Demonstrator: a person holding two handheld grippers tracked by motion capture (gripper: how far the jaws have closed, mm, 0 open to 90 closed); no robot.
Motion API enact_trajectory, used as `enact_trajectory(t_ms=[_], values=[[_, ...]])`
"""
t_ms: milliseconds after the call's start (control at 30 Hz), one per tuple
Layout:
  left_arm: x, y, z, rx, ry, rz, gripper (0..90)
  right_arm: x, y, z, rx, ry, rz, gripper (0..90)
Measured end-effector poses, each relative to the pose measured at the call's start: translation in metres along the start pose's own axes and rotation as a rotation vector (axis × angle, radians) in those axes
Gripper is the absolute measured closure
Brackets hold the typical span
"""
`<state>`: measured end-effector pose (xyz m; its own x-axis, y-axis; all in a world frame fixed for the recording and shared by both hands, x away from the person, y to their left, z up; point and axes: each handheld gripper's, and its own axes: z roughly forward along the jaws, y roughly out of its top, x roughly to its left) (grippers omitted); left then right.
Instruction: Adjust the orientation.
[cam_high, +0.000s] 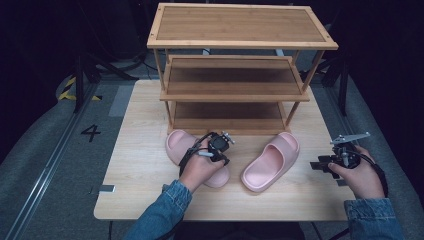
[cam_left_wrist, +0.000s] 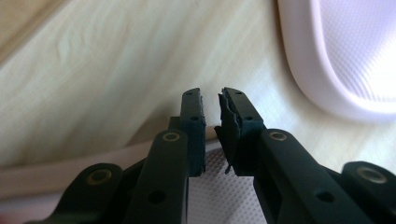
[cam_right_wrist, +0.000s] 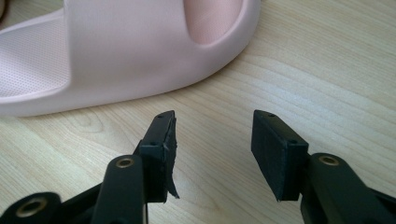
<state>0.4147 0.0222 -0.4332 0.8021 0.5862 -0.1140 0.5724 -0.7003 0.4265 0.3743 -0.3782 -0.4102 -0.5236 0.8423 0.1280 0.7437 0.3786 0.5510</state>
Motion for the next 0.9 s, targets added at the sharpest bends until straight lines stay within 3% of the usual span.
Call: enact_trajectory(t_ms=[67,233,433,533,633,733,800,900], values=[[-0.001,-0.003,-0.002,0.015,0.004,0.01,78.3,0.0,0.001,0.0,-0.005,0.0,-0.002,51.2],[-0.008,-0.027,-0.016,0.068,0.0,0.02,77.9,0.002,0.008,0.002,-0.004,0.01,-0.016,51.2],[-0.011,-0.051,-0.029,0.086,-0.004,-0.007,78.2,0.006,0.018,0.006,-0.008,0.019,-0.037,51.2],[-0.011,-0.057,-0.033,0.087,-0.002,-0.019,75.4,0.007,0.021,0.008,-0.007,0.021,-0.042,51.2],[-0.01,-0.061,-0.045,0.041,0.015,-0.031,72.4,0.008,0.023,0.009,-0.008,0.021,-0.049,51.2],[-0.008,-0.066,-0.063,-0.014,0.045,-0.032,59.7,0.009,0.025,0.008,-0.014,0.023,-0.055,51.2],[-0.007,-0.071,-0.073,-0.039,0.061,-0.034,45.8,0.008,0.024,0.008,-0.015,0.023,-0.052,51.2],[-0.002,-0.085,-0.089,-0.038,0.092,-0.046,40.8,0.006,0.023,0.007,-0.005,0.019,-0.057,52.3]])
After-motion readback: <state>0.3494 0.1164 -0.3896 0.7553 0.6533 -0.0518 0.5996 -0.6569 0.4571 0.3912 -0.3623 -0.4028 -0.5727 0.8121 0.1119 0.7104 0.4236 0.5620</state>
